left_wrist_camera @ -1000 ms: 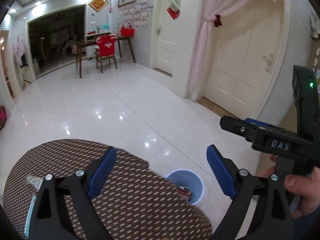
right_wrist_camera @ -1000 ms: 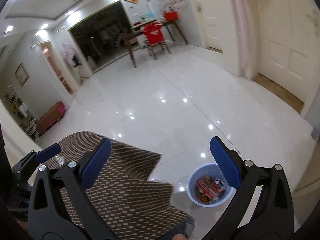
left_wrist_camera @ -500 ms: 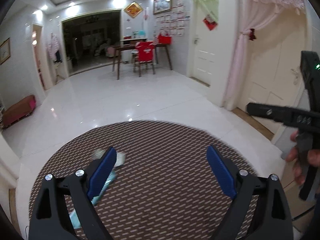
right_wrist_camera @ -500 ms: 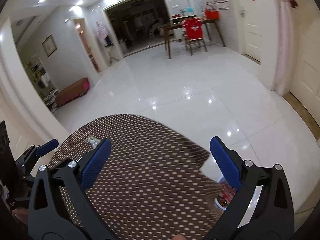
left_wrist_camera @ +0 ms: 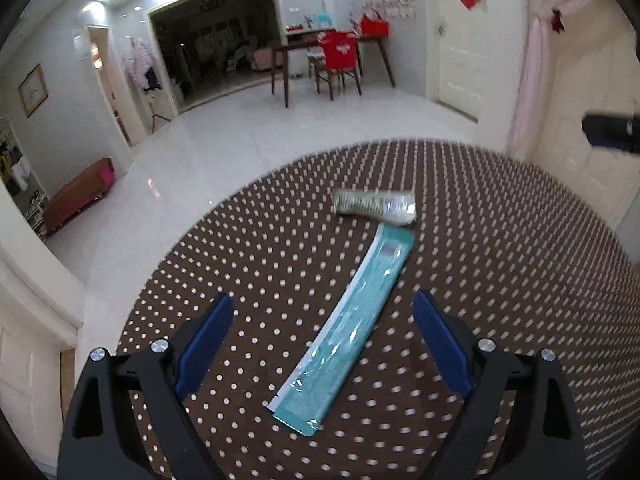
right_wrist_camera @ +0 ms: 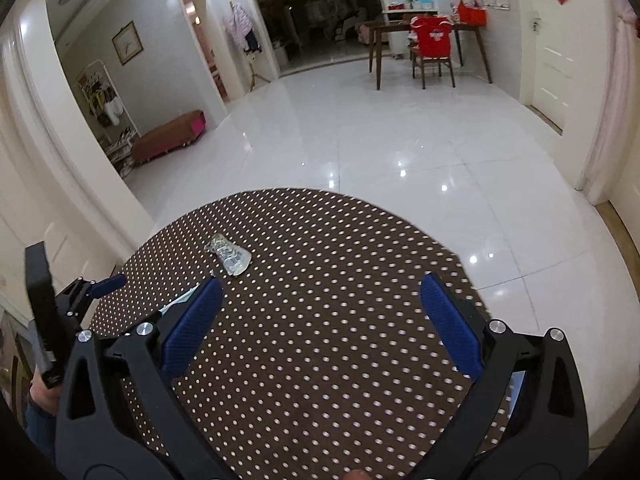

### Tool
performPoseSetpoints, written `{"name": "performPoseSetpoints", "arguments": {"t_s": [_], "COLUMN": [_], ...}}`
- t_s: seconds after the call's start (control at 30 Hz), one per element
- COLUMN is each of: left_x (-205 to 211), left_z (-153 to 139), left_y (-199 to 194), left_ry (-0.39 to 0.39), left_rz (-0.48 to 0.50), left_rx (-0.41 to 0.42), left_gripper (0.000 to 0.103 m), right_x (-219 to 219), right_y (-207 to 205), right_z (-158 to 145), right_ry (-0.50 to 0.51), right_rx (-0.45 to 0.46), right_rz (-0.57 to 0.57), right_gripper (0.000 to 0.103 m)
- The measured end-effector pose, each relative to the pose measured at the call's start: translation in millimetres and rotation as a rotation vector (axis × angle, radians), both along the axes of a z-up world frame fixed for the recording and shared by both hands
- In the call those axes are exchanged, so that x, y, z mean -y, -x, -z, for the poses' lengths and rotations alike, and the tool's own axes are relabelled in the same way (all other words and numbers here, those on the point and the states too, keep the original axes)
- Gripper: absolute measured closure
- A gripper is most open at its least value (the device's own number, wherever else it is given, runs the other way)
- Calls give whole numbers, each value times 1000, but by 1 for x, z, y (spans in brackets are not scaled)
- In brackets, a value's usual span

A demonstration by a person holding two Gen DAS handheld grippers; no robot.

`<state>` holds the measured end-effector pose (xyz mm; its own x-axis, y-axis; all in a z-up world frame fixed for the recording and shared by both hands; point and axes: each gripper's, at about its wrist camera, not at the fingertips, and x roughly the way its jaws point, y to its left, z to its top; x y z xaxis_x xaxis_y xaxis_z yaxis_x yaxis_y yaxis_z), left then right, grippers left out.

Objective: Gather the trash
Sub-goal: 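Grasp the teal tube with the left tool while the right tool grasps the clear foil packet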

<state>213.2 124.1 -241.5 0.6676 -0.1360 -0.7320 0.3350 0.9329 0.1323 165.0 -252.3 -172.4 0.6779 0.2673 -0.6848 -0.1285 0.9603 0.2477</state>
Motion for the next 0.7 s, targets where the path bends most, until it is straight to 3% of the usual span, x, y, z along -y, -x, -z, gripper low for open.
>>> {"name": "performPoseSetpoints", "arguments": {"t_s": [0.13,0.2,0.27,0.3,0.37,0.53,0.57,0.67,0.7], "left_x": [4,3,-4,-6,-4,-5,-8,-18,-21], "left_z": [16,21,21,20,21,24,23,18,17], "left_y": [-10,-15,-19,-19,-17,-10,-7,2,3], "left_ry": [-31,-20,63,73,55,66,99,130,139], "left_rz": [53,50,58,53,55,-4,-13,-69,-93], "left_rx": [-47,-72,-110,-109,-104,-107,-100,-93,-92], "left_gripper": [23,32,50,67,76,79,88,92,92], "right_x": [-16,-25,-38,-45,-55,-96,-107,-137,-142], "right_y": [-10,-13,-22,-27,-34,-68,-74,-87,-90], "right_z": [12,19,24,27,35,60,65,84,90], "right_ry": [16,28,38,46,62,97,106,148,162], "right_rx": [-22,-30,-39,-41,-38,-53,-55,-79,-90], "right_rz": [-44,-70,-105,-122,-153,-244,-267,-327,-333], "right_gripper": [6,6,6,6,6,6,7,32,46]}}
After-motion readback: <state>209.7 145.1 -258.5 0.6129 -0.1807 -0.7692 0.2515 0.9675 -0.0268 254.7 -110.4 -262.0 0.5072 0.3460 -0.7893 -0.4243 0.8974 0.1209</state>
